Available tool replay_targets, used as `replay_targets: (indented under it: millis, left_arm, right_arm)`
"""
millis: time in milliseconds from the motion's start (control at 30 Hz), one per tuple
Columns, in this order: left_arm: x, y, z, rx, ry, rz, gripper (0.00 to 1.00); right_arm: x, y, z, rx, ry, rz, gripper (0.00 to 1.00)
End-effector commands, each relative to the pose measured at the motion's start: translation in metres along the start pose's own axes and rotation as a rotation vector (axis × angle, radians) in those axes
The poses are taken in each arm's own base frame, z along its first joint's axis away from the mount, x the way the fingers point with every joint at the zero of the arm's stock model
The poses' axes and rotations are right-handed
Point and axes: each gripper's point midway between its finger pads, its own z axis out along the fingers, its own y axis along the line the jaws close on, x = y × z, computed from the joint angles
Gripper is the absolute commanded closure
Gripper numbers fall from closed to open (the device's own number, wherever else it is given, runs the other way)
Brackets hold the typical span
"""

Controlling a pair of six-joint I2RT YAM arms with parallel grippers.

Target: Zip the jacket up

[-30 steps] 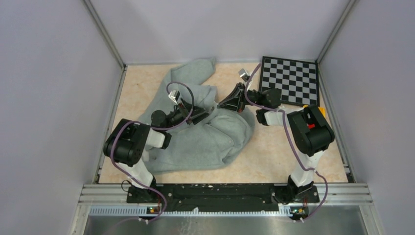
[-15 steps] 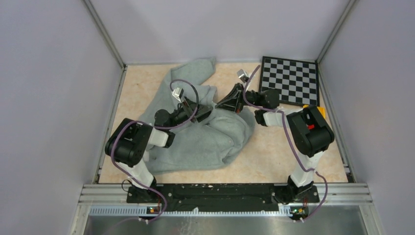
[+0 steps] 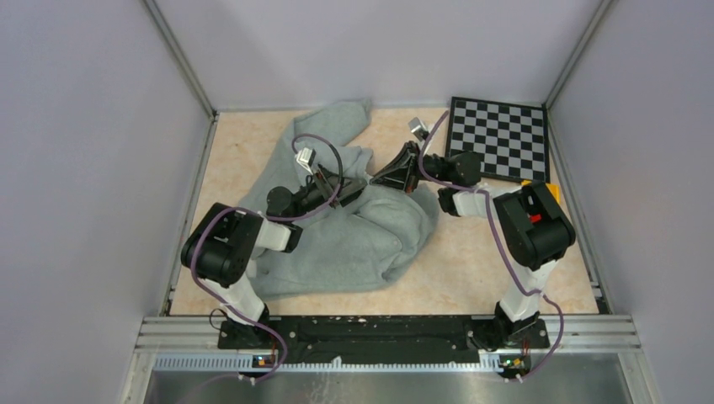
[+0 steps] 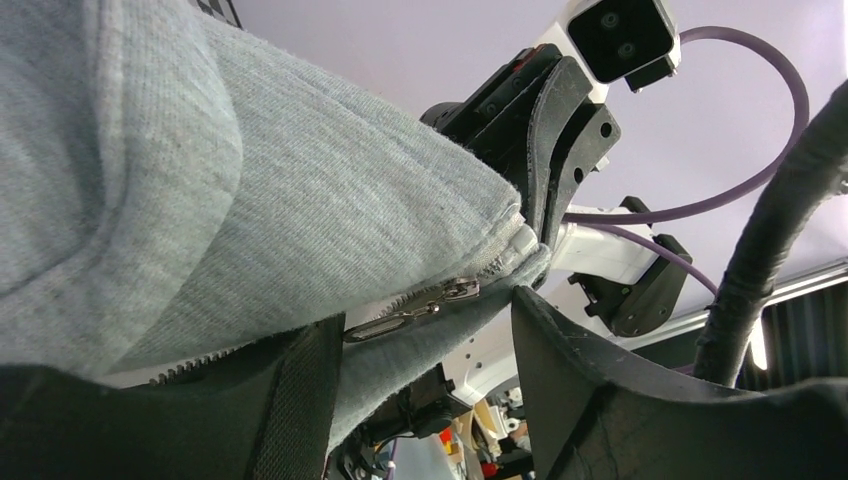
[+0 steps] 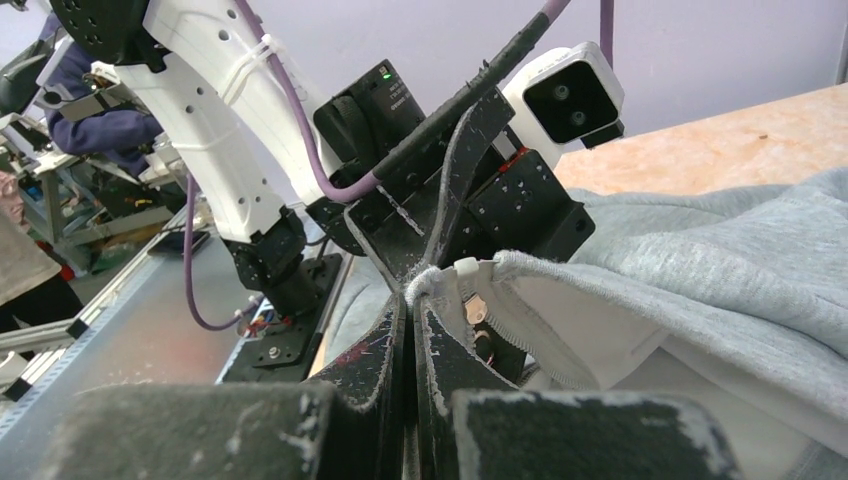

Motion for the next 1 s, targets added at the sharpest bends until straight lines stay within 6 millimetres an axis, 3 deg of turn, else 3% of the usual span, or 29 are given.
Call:
replay_targets:
  millis: [0,233,567,967]
  left_arm:
    - [-0.004,-0.07,-0.004,0.256,-0.036,0.23,0.37]
    - [0.001,-0.072,-0.012,0.248,-0.039,0.23,0.52]
    - [0.002,-0.063,-0.014,0.225,-0.04,0.214,0.65]
    - [-0.001,-0.059,-0.012,0.214,-0.05,0.213,0.9]
  right_arm:
    - [-0.047,0.031,0.011,-0.085,-0.075,-0.257,1.0]
    - [-0.048,0.03,0.013,-0.087,-0.075,-0.262,1.0]
    - [-0.048,0.031,0.012,-0.087,-0.076,-0.259,1.0]
    - [-0.048,0.029,0.012,-0.084,-0.08,-0.256,1.0]
